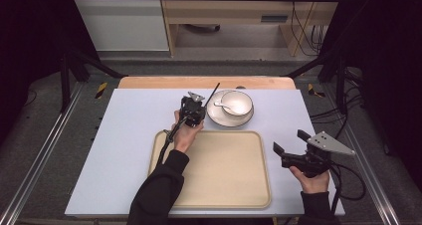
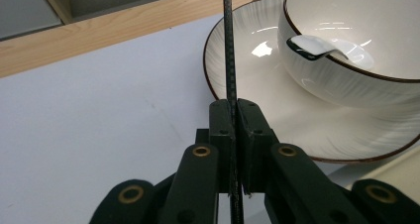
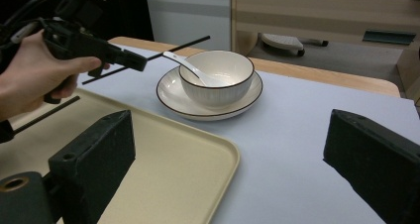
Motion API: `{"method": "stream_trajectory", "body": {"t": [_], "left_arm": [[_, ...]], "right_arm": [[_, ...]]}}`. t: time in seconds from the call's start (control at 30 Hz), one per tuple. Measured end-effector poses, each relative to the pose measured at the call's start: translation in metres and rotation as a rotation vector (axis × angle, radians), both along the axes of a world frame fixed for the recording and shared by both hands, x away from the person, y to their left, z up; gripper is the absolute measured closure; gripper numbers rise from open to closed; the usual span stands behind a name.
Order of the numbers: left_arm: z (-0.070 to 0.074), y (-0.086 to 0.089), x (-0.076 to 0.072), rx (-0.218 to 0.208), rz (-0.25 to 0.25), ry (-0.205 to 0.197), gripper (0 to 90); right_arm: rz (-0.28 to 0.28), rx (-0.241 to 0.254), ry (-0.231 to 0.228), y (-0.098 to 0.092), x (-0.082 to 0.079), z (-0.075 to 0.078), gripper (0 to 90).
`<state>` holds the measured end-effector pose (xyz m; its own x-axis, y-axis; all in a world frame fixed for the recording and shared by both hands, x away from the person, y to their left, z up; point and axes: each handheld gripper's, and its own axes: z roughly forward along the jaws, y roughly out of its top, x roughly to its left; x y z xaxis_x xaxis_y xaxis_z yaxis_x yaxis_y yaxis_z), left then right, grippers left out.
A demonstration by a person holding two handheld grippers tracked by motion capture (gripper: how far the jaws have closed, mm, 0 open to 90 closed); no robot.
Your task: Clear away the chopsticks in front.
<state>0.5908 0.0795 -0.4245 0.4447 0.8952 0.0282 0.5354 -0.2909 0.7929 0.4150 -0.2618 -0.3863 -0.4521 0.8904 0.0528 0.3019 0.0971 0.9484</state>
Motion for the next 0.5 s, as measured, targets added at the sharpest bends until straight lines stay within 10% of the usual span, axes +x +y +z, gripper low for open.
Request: {"method": "stream_trajectory", "body": {"t": [0.5], "left_arm": [[0.011, 0.043, -0.060, -0.038, 0.068, -0.059, 85.1]], "right_arm": [[-0.004, -0.008, 0.002, 0.003, 0.000, -0.001, 5.7]]}}
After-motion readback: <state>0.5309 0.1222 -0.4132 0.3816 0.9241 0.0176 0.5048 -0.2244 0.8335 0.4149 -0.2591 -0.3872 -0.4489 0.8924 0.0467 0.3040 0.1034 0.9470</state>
